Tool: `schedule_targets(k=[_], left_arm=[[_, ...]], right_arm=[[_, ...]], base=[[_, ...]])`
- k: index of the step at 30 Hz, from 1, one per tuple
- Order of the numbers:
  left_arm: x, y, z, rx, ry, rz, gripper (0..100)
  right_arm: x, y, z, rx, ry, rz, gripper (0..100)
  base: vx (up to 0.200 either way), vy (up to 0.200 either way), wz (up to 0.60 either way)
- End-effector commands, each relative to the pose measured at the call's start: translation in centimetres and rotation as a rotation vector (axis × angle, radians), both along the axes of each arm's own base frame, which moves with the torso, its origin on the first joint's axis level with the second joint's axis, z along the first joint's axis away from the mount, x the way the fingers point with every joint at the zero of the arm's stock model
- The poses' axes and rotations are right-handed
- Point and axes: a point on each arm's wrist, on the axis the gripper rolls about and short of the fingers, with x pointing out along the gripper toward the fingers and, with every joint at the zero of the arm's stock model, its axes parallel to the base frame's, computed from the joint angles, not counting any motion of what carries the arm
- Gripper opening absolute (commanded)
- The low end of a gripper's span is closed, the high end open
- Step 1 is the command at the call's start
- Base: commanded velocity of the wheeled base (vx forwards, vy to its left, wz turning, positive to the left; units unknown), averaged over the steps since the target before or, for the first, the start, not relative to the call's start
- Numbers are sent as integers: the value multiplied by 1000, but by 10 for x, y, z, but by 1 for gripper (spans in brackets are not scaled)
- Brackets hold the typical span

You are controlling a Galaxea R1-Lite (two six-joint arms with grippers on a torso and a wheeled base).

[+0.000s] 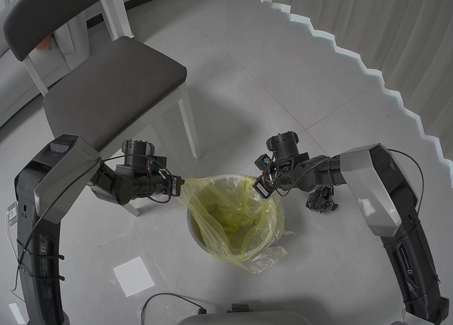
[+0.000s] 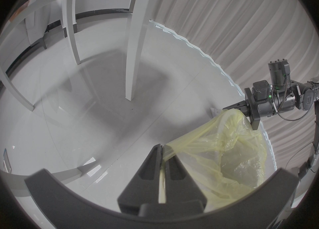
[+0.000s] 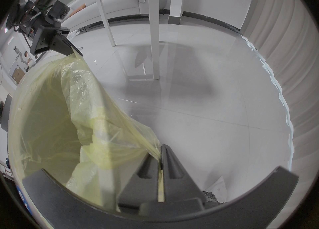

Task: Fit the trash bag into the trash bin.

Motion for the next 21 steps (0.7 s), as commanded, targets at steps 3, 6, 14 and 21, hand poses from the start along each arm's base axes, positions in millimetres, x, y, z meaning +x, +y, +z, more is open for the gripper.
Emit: schedule_targets(k=[3, 6, 14, 21], left_arm=[[-6, 4, -1, 3, 18, 4, 0], [-7, 6, -2, 2, 24, 11, 0], [-10, 3, 2, -2, 25, 6, 0], [-14, 2, 4, -2, 28, 2, 0]], right_arm=[[-2, 0, 0, -6, 23, 0, 0], [-4, -4, 12, -6, 31, -9, 0], [-5, -15, 21, 16, 63, -56, 0], [-7, -16, 30, 87, 94, -121, 0]], base=[[0, 0, 0], [0, 0, 0], [0, 0, 0], [0, 0, 0]])
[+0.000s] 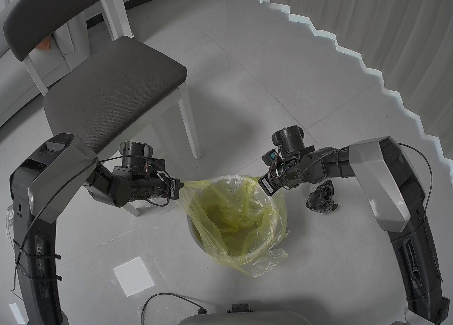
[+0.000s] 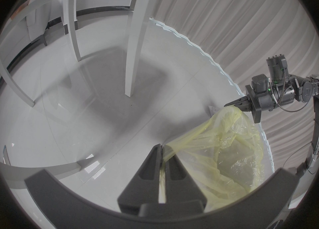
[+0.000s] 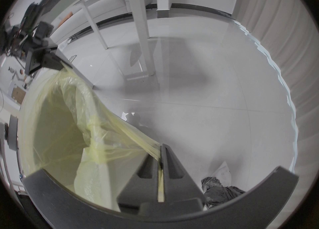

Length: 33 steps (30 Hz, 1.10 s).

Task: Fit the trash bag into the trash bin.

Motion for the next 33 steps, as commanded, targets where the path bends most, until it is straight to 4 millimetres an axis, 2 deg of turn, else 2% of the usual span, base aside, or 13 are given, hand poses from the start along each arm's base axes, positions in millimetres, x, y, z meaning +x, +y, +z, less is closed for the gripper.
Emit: schedule_targets(k=[1, 7, 8, 18, 23, 33], left_arm=[[-3, 0, 2, 0, 1, -3, 0], [-9, 1, -1, 2, 8, -3, 0], [-9, 1, -1, 1, 4, -3, 0], [-10, -2, -2, 1, 4, -9, 0], [-12, -3, -4, 2, 13, -13, 0], [-15, -5, -6, 3, 25, -16, 0]], right_arm=[[-2, -2, 10, 10, 7, -10, 0], [-4, -7, 14, -5, 33, -13, 0], [-5, -7, 13, -7, 40, -14, 100], [-5, -8, 8, -14, 54, -15, 100], [-3, -13, 14, -12, 43, -22, 100], [-7, -30, 70, 5, -69, -30, 100]], base=[[0, 0, 0], [0, 0, 0], [0, 0, 0], [0, 0, 0], [0, 0, 0], [0, 0, 0]])
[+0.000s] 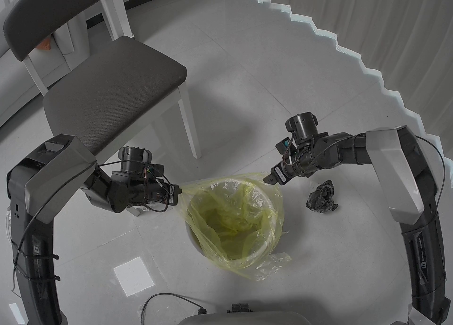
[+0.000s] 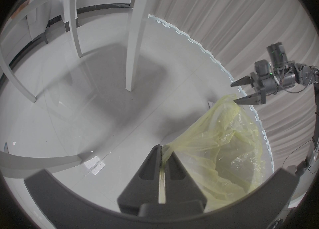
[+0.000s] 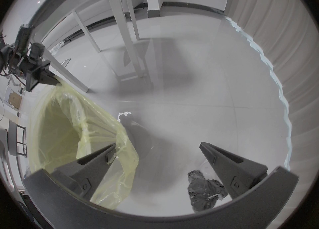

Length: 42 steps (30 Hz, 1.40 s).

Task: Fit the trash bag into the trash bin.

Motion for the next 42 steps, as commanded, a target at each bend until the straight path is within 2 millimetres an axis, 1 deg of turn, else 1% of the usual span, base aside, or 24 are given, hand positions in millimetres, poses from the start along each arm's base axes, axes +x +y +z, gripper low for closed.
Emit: schedule_targets(k=[1, 2, 6, 10, 13, 14, 18, 19, 21, 23, 28, 34, 40, 42], left_arm=[[-1, -1, 0, 0, 2, -3, 0], [-2, -3, 1, -5, 3, -8, 0], [-7, -6, 0, -21, 18, -1, 0], [-10, -3, -6, -19, 25, 5, 0], [-13, -1, -10, -15, 42, 7, 0], [-13, -1, -10, -15, 44, 9, 100], [-13, -2, -10, -21, 29, 9, 100], [-12, -2, -9, -21, 27, 9, 100], [-11, -4, -7, -23, 1, 5, 100], [-9, -5, -4, -24, -22, 13, 100], [-6, -4, -5, -25, -28, 17, 100], [-3, 0, -8, -22, -28, 34, 100], [0, 7, -8, -29, -25, 66, 100], [1, 10, -8, -27, -25, 83, 100]], right_arm=[[-3, -8, 30, 13, -58, -6, 100], [-6, -8, 42, 17, -82, 0, 100], [-13, -7, 56, 10, -109, 23, 100], [-17, -8, 57, -15, -105, 40, 100], [-17, -11, 50, -25, -83, 41, 100], [-18, -12, 43, -33, -64, 41, 100], [-18, -13, 23, -63, -17, 50, 100], [-18, -13, 22, -65, -14, 53, 100], [-15, -13, 5, -78, 20, 52, 100], [-12, -14, -4, -80, 30, 49, 100], [-8, -12, -13, -82, 37, 51, 100], [-2, -6, -9, -64, 5, 49, 100], [3, -4, -13, -60, -4, 52, 100], [5, -1, -21, -63, 3, 55, 100]], base=[[0, 0, 0], [0, 0, 0], [0, 0, 0], [0, 0, 0], [0, 0, 0], [0, 0, 0], [0, 0, 0], [0, 0, 0], [0, 0, 0], [0, 0, 0], [0, 0, 0], [0, 0, 0], [0, 0, 0], [0, 0, 0]])
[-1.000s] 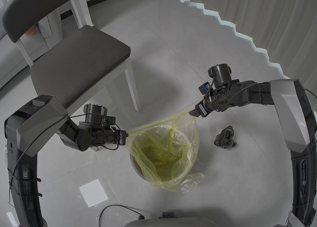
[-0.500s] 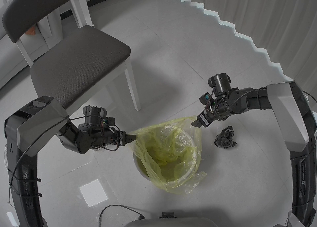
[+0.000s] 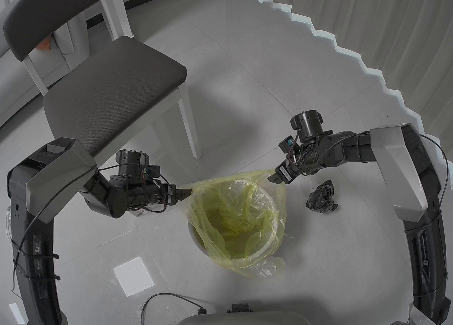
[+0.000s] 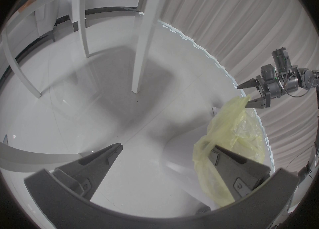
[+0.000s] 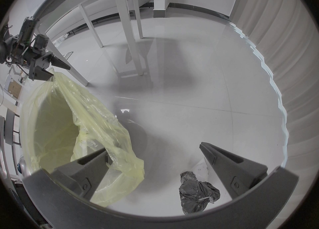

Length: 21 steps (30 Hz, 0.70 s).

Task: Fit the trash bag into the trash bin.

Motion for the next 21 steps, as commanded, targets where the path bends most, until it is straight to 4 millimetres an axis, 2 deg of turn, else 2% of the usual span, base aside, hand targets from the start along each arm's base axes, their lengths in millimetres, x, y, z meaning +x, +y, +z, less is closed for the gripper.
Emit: schedule_targets(k=[1, 6, 14, 16, 21], left_arm=[[3, 6, -3, 2, 5, 22, 100], [7, 4, -11, 5, 14, 18, 100], [13, -1, -29, 13, 38, 10, 100], [16, 0, -30, 12, 37, 14, 100], [21, -2, -30, 7, 24, 15, 100]], right_arm=[[5, 4, -16, -7, 17, 4, 100], [7, 5, -25, -9, 29, 1, 100], [10, 3, -51, -22, 76, 0, 100], [10, 3, -59, -26, 91, 1, 100], [11, 3, -65, -28, 101, -2, 100]], base=[[0, 0, 0], [0, 0, 0], [0, 0, 0], [0, 0, 0], [0, 0, 0]])
